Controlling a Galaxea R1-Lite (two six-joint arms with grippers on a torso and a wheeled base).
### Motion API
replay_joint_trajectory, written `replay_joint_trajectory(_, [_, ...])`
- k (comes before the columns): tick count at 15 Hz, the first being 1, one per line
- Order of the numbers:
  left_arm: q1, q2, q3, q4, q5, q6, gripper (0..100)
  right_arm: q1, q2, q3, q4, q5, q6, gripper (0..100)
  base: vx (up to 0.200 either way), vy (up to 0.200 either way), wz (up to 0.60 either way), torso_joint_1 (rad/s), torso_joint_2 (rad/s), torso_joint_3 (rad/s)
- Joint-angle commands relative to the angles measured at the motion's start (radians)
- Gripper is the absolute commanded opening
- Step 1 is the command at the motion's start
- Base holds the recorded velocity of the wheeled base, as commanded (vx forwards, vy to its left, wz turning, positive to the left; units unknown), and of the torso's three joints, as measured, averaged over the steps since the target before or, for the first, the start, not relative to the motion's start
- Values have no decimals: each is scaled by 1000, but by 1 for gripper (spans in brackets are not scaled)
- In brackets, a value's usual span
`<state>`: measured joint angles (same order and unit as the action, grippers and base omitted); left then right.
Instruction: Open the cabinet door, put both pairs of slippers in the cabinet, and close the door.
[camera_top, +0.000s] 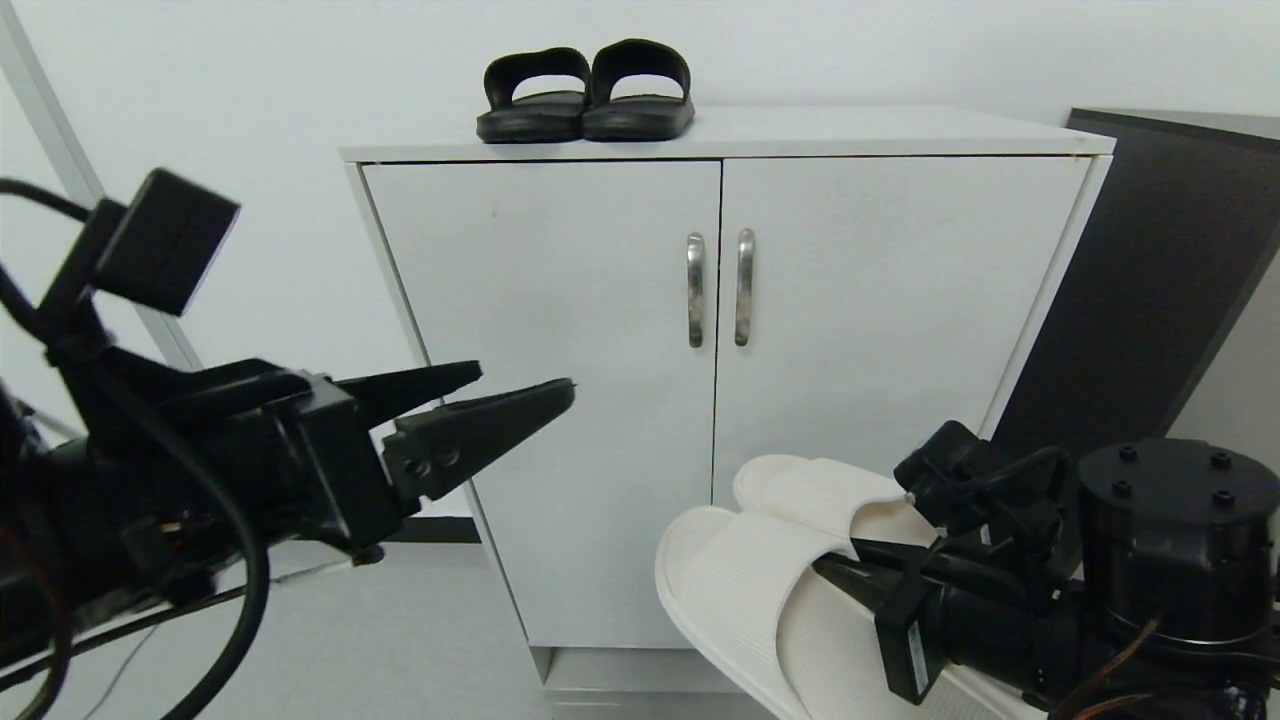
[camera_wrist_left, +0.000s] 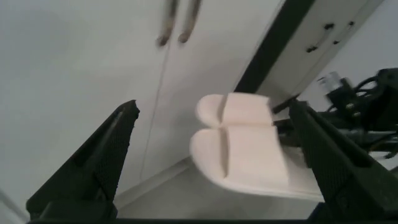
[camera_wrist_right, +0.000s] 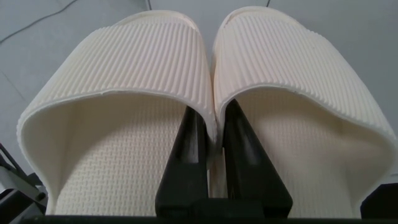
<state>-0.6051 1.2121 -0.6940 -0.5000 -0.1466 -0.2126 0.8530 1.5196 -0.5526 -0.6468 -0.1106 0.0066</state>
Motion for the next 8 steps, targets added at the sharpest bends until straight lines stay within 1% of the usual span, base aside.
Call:
replay_joint_trajectory(1, [-28, 138, -114, 1, -47, -2, 100, 1, 4, 0, -1, 0, 0, 0, 0, 0, 0, 0, 0, 0])
replay_joint_trajectory(2, [-31, 176, -159, 3, -68, -2, 100, 1, 4, 0, 1, 0, 0, 0, 0, 0, 0, 0, 0, 0])
replay_joint_trajectory(6, [-104, 336, -317, 3, -70, 1, 100, 1, 10, 0, 1, 2, 0, 0, 0, 0, 0, 0, 0, 0])
replay_joint_trajectory(7, [-111, 357, -337, 3, -70, 2, 100, 1, 11, 0, 1, 2, 0, 0, 0, 0, 0, 0, 0, 0])
replay_joint_trajectory(8, [-125, 414, -392, 3, -73, 2, 100, 1, 19, 2, 1, 2, -7, 0, 0, 0, 0, 0, 0, 0])
